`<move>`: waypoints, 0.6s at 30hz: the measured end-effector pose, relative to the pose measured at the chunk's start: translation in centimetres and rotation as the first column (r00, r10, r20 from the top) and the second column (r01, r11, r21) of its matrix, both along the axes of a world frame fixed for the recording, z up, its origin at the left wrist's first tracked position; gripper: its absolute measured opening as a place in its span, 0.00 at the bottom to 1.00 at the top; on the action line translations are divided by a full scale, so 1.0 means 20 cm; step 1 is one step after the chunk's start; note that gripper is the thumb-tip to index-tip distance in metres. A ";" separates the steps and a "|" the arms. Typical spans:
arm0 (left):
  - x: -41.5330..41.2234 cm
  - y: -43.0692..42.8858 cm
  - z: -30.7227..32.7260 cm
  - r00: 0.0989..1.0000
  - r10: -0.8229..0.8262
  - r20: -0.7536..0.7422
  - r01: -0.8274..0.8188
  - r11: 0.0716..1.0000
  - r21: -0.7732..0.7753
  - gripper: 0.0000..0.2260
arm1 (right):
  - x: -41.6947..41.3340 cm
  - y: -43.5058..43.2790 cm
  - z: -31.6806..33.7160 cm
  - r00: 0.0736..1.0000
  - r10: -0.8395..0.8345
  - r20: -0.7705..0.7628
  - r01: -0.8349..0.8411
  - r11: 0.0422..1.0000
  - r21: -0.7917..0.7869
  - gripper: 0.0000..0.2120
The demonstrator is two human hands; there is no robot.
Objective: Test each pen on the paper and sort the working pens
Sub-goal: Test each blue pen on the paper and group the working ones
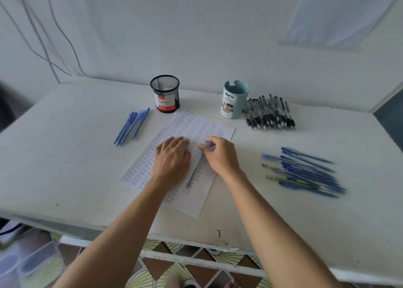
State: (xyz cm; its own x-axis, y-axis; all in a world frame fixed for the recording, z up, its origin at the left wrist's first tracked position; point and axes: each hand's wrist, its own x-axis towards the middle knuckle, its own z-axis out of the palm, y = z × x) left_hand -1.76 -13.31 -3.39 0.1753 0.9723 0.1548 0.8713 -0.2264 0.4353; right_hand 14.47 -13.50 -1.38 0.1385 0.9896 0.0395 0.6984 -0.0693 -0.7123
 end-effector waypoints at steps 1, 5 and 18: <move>0.00 0.00 0.00 1.000 -0.009 -0.013 0.009 1.000 0.002 0.21 | 0.00 0.00 -0.02 0.999 0.005 0.052 -0.007 1.000 0.023 0.17; -0.01 0.00 0.00 1.000 -0.016 0.002 0.016 1.000 -0.018 0.25 | 0.03 -0.02 -0.06 0.991 -0.012 0.132 0.002 0.997 0.076 0.17; -0.02 -0.02 0.04 0.965 -0.260 -0.028 0.258 0.965 -0.049 0.12 | 0.19 -0.09 -0.15 0.892 -0.029 0.451 0.005 0.998 0.055 0.24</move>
State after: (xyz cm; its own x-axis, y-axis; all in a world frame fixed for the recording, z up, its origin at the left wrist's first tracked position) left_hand -2.18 -13.74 -2.57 0.4265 0.8987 0.1023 0.7997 -0.4275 0.4216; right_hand 18.28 -15.28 -4.28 0.1107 0.9822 0.1517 0.9447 -0.0566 -0.3230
